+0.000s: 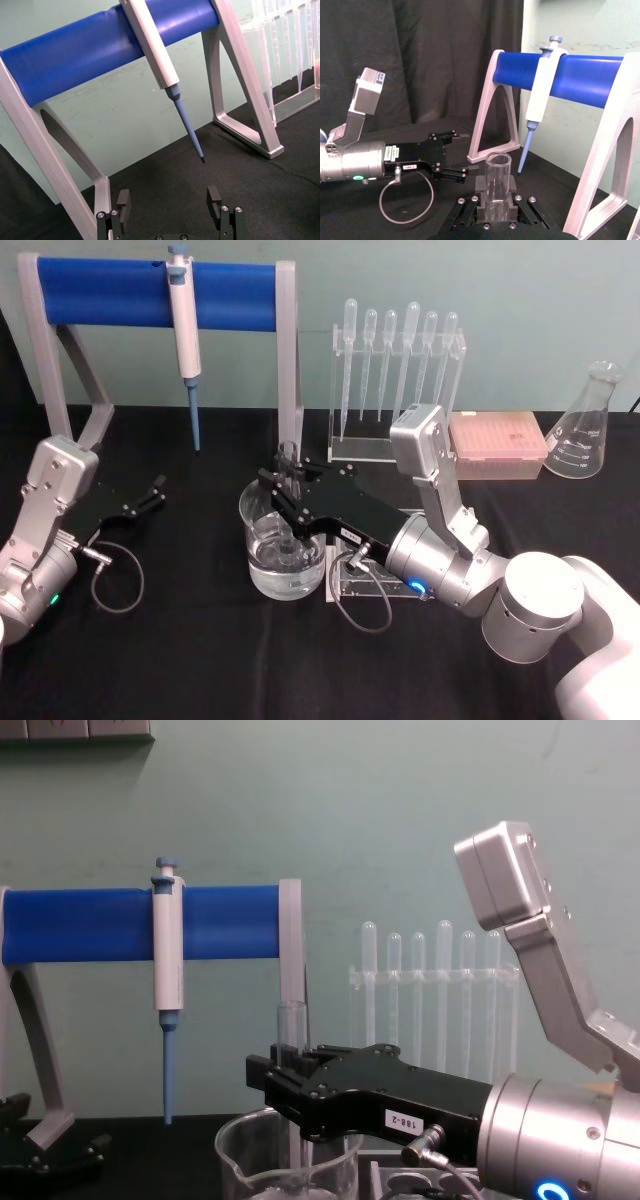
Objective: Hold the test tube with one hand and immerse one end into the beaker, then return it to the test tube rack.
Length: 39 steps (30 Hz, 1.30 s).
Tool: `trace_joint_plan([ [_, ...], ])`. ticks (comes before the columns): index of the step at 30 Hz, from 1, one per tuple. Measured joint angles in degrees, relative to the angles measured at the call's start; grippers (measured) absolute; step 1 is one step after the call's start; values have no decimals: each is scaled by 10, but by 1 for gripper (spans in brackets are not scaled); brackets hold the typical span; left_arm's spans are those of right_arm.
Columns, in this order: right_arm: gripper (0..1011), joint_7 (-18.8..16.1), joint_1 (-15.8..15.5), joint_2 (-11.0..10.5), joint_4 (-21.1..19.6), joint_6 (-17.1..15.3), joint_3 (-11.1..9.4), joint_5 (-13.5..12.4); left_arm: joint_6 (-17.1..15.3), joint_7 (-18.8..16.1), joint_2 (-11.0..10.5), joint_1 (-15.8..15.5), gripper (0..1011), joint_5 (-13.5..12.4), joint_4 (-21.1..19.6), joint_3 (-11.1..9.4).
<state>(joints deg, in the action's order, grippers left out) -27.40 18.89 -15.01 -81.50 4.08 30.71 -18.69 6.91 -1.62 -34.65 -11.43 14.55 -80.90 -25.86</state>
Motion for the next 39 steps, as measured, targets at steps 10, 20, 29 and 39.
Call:
trace_joint_plan([
  [10,225,0,0,0,0,0,0,0,0,0,0,0,1000,0,0,0],
  [20,225,0,0,0,0,0,0,0,0,0,0,0,1000,0,0,0],
  [29,225,0,0,0,0,0,0,0,0,0,0,0,1000,0,0,0],
  [39,224,0,0,0,0,0,0,0,0,0,0,0,1000,0,0,0],
])
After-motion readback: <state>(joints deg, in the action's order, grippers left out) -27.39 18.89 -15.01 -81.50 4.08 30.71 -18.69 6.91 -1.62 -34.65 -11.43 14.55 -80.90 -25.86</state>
